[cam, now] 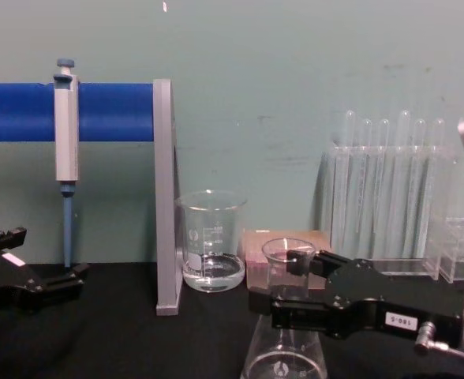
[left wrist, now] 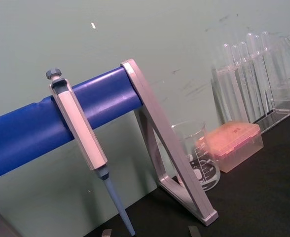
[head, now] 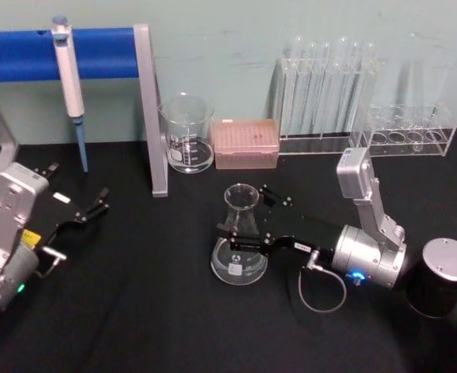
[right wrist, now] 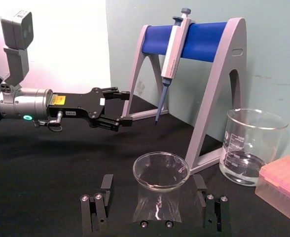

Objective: Grasp the erlenmeyer flask with one hand, shake it three times, then place it back.

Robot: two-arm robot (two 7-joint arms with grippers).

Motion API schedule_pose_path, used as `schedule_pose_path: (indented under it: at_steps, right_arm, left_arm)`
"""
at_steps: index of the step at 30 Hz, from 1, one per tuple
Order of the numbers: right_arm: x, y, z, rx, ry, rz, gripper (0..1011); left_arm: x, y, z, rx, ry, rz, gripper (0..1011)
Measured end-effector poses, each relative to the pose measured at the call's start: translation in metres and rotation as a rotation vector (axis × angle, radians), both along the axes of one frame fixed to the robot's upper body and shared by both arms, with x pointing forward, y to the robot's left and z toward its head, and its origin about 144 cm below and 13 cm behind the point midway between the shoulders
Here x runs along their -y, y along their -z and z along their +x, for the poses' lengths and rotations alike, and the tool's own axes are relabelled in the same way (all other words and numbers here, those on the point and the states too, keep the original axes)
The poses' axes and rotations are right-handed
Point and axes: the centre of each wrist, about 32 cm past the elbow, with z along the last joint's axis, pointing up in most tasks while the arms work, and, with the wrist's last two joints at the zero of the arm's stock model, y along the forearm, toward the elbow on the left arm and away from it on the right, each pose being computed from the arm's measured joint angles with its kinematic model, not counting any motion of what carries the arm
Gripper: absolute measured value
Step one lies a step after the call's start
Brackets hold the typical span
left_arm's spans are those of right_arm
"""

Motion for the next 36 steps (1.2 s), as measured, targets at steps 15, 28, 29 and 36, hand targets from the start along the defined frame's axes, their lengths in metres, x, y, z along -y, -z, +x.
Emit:
schedule_pose_path:
  at_steps: [15,28,29,36]
  right_arm:
    - [-0.0026,-0.0002,0.0001,0.004,0.002,-0.001,1000]
    - [-0.0024,-0.0001,0.0000,0.004,0.002,-0.001,1000]
    - [-0.0024,0.0000,0.0000,0.004,0.002,-0.001,1000]
    - [-0.0022,0.0000,-0.0001,0.004,0.002,-0.001,1000]
  left_arm:
    - [0.0000,0.0000,0.0000,0.000,0.000,0.000,1001]
    - [0.0000,0.0000,0.0000,0.000,0.000,0.000,1001]
    - [0.0000,0.0000,0.0000,0.000,0.000,0.000,1001]
    - [0.0000,0.0000,0.0000,0.000,0.000,0.000,1001]
